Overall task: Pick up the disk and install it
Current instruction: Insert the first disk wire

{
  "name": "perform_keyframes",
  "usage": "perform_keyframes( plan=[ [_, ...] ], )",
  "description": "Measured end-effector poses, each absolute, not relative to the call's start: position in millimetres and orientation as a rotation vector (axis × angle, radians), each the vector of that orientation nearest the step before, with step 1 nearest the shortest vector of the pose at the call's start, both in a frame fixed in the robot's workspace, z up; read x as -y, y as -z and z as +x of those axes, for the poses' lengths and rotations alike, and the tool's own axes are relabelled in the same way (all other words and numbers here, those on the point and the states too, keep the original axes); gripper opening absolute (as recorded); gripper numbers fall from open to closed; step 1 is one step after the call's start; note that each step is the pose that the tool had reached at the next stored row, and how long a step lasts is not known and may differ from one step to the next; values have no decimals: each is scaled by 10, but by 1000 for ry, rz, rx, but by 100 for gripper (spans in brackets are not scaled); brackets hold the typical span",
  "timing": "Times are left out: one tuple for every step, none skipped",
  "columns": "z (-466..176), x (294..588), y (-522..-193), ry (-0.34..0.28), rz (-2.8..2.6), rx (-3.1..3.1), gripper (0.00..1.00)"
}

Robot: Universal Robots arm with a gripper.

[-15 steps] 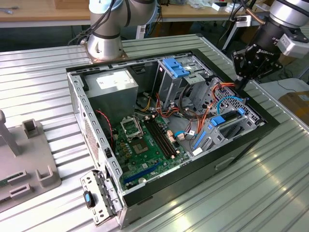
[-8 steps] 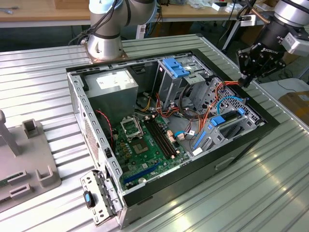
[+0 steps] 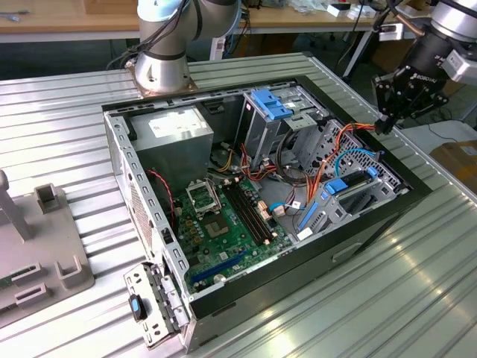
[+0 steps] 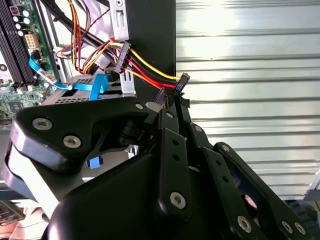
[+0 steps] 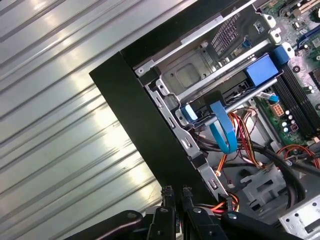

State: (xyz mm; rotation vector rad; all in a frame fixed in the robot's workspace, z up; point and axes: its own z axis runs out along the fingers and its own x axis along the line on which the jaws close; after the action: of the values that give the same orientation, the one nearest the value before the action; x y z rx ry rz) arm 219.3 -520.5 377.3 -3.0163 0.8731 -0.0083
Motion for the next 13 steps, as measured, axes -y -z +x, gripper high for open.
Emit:
perform_keyframes(
  plan=[
    [2193, 5207, -3773, 9, -3013, -887, 16],
    [2193, 5209, -3772, 9, -3010, -896, 16],
    [2192, 5214, -3772, 9, -3008, -904, 16],
    [2192, 5215, -3771, 9, -3008, -904, 16],
    [2192, 5214, -3771, 9, -3008, -904, 16],
    [2192, 5216, -3772, 9, -3008, -905, 16],
    [2170, 5248, -3771, 10, -3008, -905, 16],
    [2155, 5263, -3771, 11, -3007, -905, 16],
    [2139, 5274, -3771, 13, -3007, -905, 16],
    [2120, 5287, -3771, 15, -3007, -905, 16],
    [2093, 5307, -3770, 19, -3006, -905, 16],
    [2075, 5319, -3770, 22, -3005, -904, 16],
    [2062, 5327, -3770, 24, -3005, -904, 16]
  ],
)
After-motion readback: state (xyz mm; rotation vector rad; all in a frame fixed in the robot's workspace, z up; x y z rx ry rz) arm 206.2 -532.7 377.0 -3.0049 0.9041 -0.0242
